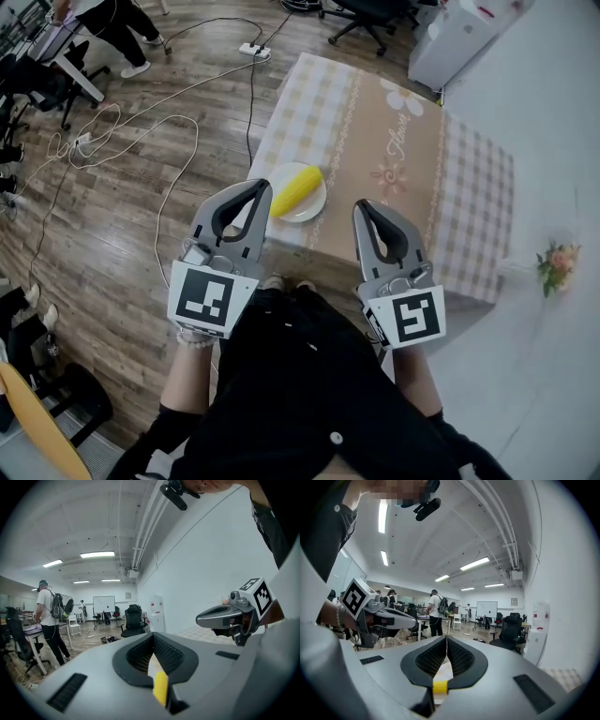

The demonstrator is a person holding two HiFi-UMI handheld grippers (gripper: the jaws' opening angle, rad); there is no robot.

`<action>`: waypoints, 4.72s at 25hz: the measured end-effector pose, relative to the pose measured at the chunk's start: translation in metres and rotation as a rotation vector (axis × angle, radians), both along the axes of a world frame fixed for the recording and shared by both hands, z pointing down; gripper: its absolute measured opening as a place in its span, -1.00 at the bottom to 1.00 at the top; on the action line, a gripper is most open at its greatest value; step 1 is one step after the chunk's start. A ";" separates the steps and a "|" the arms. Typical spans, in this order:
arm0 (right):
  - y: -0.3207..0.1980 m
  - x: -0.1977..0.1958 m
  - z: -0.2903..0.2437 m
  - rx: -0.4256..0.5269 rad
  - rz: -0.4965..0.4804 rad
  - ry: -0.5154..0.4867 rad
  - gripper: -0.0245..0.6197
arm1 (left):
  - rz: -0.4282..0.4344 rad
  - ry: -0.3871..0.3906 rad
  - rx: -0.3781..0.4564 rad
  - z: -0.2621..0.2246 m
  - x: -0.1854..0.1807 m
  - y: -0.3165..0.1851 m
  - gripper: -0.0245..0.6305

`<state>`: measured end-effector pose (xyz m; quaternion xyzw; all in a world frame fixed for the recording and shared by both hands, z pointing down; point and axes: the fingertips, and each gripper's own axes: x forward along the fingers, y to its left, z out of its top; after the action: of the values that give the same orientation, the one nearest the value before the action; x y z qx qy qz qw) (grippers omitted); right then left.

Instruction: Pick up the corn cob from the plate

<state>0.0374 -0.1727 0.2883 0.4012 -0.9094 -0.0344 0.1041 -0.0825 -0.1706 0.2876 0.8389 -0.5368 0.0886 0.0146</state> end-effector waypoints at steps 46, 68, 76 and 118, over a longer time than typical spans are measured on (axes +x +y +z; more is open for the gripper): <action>0.002 0.063 0.035 -0.114 0.225 0.058 -0.80 | 0.217 -0.118 -0.274 0.147 0.048 -0.072 -0.85; 0.018 0.082 0.047 -0.169 0.295 0.087 -0.80 | 0.257 -0.171 -0.594 0.273 0.065 -0.081 -0.11; 0.020 0.088 0.049 -0.169 0.321 0.084 -0.79 | 0.259 -0.177 -0.655 0.292 0.072 -0.083 -0.09; 0.011 0.060 0.040 -0.144 0.230 0.086 -0.80 | 0.210 -0.147 -0.536 0.229 0.057 -0.077 -0.14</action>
<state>0.0976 -0.1621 0.3286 0.4926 -0.8521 0.0258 0.1748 -0.0259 -0.2477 0.5167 0.8475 -0.4041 0.2888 0.1872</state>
